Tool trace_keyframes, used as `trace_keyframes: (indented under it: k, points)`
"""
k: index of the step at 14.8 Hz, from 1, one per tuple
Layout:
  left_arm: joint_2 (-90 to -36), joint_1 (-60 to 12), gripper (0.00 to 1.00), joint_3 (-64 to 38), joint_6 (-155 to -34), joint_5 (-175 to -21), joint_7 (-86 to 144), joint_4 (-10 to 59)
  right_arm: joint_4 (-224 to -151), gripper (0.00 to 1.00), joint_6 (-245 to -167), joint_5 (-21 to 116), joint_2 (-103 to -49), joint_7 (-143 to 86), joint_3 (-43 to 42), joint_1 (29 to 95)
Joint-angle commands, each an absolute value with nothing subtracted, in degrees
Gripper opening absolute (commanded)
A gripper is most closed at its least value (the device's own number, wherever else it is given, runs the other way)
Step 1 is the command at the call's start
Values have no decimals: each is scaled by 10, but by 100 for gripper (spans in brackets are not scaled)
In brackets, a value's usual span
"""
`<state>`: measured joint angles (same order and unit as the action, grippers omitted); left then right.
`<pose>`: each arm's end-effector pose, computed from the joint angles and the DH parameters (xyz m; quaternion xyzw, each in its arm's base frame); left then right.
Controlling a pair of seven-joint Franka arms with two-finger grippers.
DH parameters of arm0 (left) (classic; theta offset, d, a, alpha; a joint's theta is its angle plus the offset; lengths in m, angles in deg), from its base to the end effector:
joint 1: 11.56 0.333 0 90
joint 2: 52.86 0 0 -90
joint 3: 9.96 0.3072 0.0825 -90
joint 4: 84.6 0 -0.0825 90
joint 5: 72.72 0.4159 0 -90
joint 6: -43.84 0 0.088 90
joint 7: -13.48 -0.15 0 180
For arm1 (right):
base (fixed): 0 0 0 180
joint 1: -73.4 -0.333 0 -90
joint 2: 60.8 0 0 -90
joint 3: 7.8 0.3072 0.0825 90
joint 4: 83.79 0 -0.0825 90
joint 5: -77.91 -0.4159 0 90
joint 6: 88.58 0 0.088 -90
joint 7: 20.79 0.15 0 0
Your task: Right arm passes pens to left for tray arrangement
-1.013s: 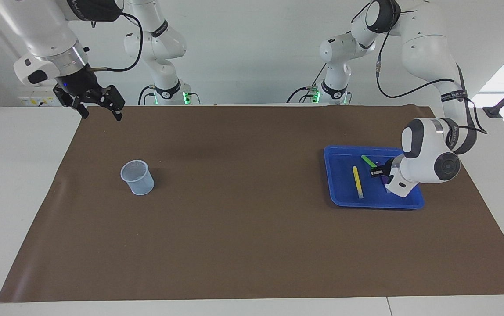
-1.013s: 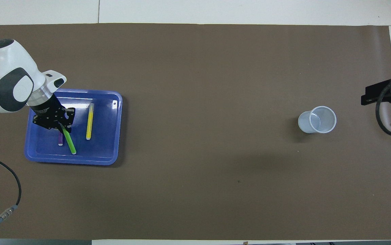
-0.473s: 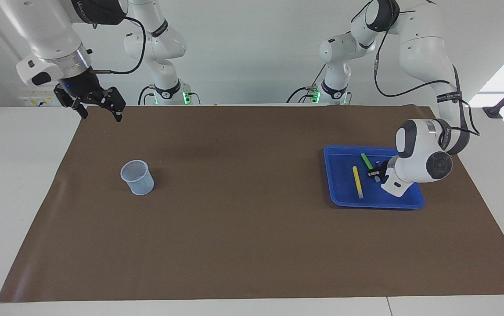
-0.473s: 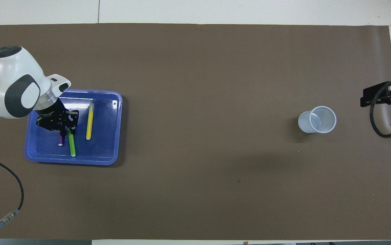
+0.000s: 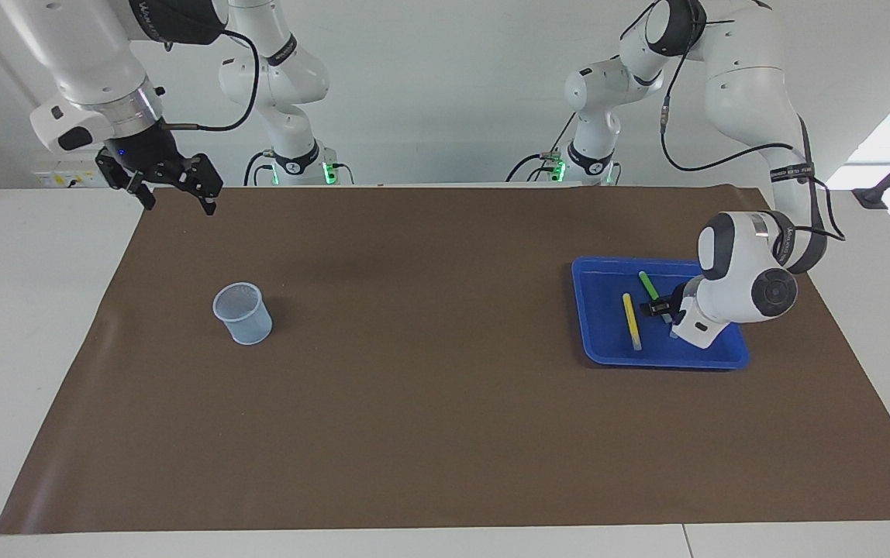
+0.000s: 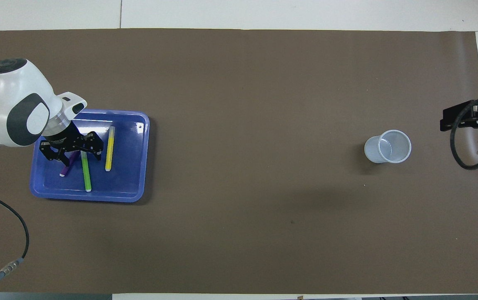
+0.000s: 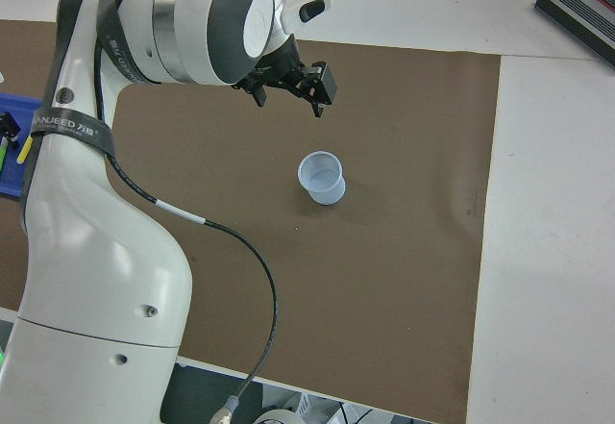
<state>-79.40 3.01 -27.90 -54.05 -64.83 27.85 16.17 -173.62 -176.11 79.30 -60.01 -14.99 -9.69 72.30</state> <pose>0.5978 -0.0131 0.2218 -0.9682 -0.0656 0.2396 0.0304 0.5766 -0.0118 0.5785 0.9982 -0.0578 -0.0126 0.0125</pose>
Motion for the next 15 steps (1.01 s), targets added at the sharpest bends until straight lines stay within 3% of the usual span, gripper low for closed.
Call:
trace_keyframes:
  k: [1,7,12,15]
  points:
    - [-779,33,100,-279,-540,-641,260,173,-1741,100,-1761,786,-594,-170,-92,729]
    - [-675,29,100,-284,-473,-664,252,168,-1743,100,-1759,786,-593,-176,-92,732]
    - [-617,30,100,-282,-430,-719,263,81,-1743,100,-1758,786,-593,-176,-92,732]
    - [-550,34,100,-278,-415,-720,254,80,-1743,100,-1758,786,-593,-177,-92,732]
